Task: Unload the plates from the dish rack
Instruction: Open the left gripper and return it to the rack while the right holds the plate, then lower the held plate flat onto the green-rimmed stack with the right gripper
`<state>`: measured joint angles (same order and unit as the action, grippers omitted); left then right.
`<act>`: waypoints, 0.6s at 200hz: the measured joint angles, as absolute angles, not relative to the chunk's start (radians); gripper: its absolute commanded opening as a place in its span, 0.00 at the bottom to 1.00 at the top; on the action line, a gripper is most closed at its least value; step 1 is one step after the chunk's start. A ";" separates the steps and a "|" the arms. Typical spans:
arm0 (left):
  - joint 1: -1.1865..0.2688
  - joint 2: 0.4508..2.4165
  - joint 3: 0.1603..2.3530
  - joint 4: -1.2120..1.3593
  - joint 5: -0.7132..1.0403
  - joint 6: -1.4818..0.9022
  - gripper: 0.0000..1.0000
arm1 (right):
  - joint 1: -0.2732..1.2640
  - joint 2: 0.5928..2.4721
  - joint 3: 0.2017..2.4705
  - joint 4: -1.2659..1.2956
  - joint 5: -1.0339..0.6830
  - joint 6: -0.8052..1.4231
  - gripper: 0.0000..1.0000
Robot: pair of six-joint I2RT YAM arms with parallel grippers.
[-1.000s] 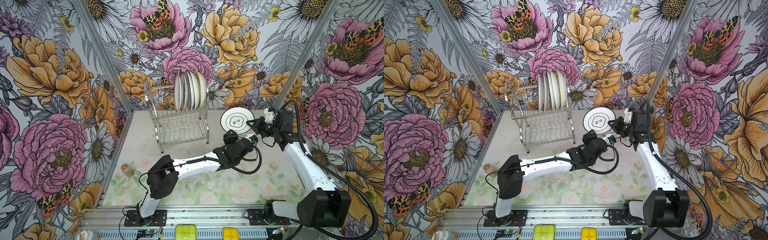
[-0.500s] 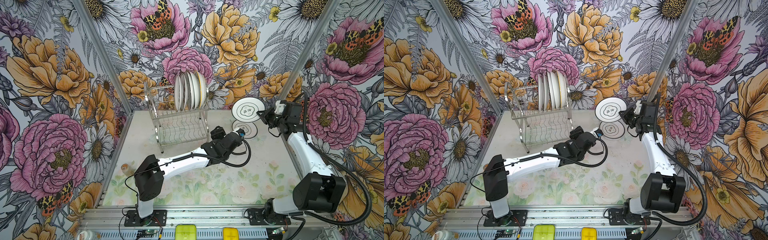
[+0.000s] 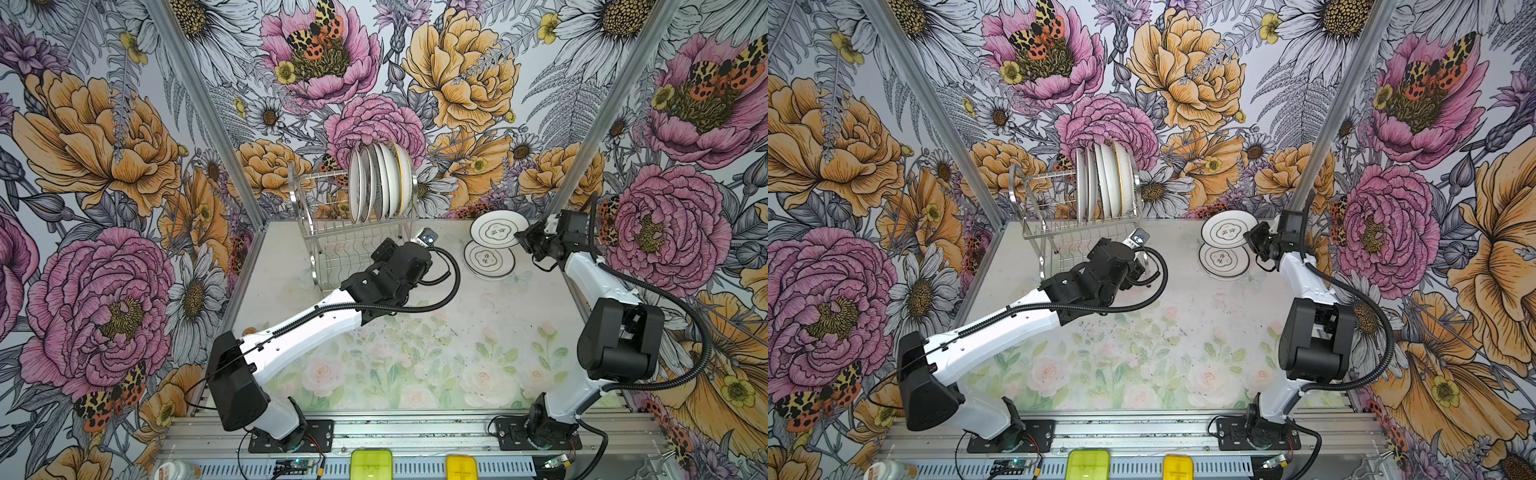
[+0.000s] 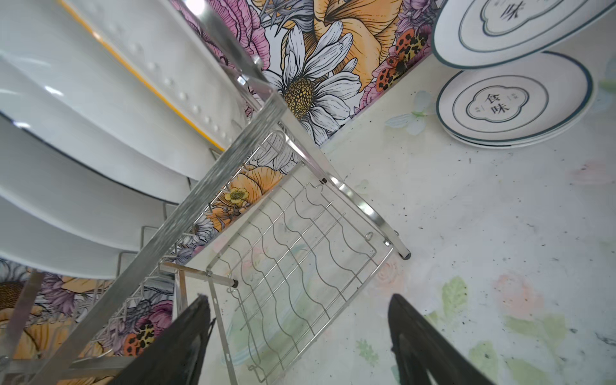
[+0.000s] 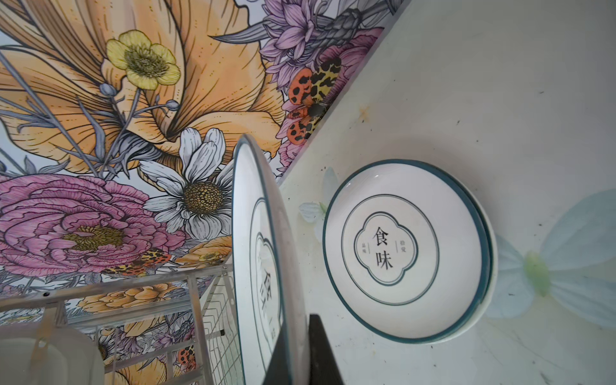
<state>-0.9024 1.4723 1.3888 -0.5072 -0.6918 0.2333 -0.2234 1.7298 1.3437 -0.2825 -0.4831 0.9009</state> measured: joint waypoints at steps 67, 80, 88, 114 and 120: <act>-0.764 1.259 1.256 -0.528 -0.552 0.056 0.89 | -0.231 1.842 1.343 -0.236 -0.437 0.901 0.00; -0.729 1.226 1.237 -0.528 -0.529 0.023 0.90 | -0.231 1.860 1.338 -0.225 -0.432 0.901 0.00; -0.708 1.207 1.227 -0.529 -0.517 0.003 0.91 | -0.231 1.870 1.332 -0.219 -0.429 0.901 0.00; -0.661 1.172 1.213 -0.541 -0.484 -0.051 0.94 | -0.231 1.893 1.311 -0.216 -0.418 0.901 0.00; -0.655 1.168 1.212 -0.544 -0.480 -0.060 0.95 | -0.231 1.895 1.308 -0.216 -0.417 0.900 0.00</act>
<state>-0.6552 1.1683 1.2121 -0.5442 -0.4801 -0.0597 -0.2310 1.8954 1.3083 -0.2157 -0.4168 0.9005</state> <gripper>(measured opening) 0.928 0.077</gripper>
